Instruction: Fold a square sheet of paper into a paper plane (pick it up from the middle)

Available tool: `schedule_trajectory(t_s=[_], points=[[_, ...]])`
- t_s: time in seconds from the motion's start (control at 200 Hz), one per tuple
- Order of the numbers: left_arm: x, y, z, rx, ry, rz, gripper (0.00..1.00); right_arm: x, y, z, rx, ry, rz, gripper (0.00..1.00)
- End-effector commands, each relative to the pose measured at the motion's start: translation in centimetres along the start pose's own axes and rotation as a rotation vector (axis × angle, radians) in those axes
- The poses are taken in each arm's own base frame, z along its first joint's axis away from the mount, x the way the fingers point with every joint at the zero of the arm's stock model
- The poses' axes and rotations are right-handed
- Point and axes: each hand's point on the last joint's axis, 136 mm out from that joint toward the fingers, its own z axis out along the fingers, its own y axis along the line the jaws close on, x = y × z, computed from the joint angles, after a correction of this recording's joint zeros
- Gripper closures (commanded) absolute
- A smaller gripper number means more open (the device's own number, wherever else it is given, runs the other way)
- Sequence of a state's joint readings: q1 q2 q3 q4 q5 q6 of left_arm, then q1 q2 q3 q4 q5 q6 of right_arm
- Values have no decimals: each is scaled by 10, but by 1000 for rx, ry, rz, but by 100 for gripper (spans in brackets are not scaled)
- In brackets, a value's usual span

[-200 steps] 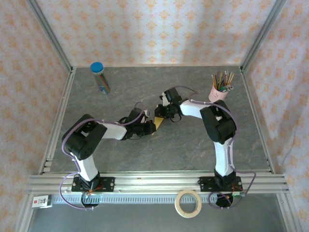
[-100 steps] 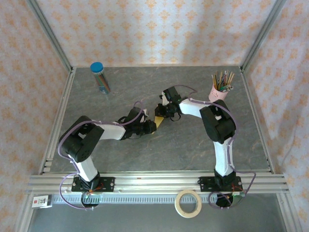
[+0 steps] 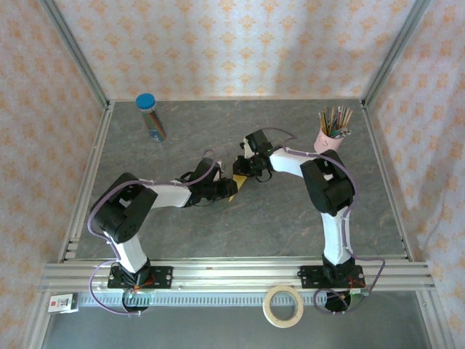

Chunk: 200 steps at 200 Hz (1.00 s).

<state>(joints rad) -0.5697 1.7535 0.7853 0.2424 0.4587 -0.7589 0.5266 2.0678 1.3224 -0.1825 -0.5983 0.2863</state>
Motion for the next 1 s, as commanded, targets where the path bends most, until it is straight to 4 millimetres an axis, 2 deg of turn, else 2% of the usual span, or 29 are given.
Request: schedule_trajectory(t_s=[0.0,0.28,0.42,0.54,0.656,0.996], points=[[2,8,6,-51,13,2,69,8,-20,9,76,31,14,84],[16,32,11,-130,44,-19,80,6,-17,7,66,27,17,84],[24,40,11,-143,55,-28,85,-8,6,-4,-5,-6,6,84],[26,42,13,-143,60,-31,85,-25,31,-22,-77,-62,-21,84],[28,43,15,-142,66,-31,86,-28,42,-33,-114,-80,-35,83],[29,46,18,-147,73,-29,87,1,24,-30,-86,-26,-9,84]])
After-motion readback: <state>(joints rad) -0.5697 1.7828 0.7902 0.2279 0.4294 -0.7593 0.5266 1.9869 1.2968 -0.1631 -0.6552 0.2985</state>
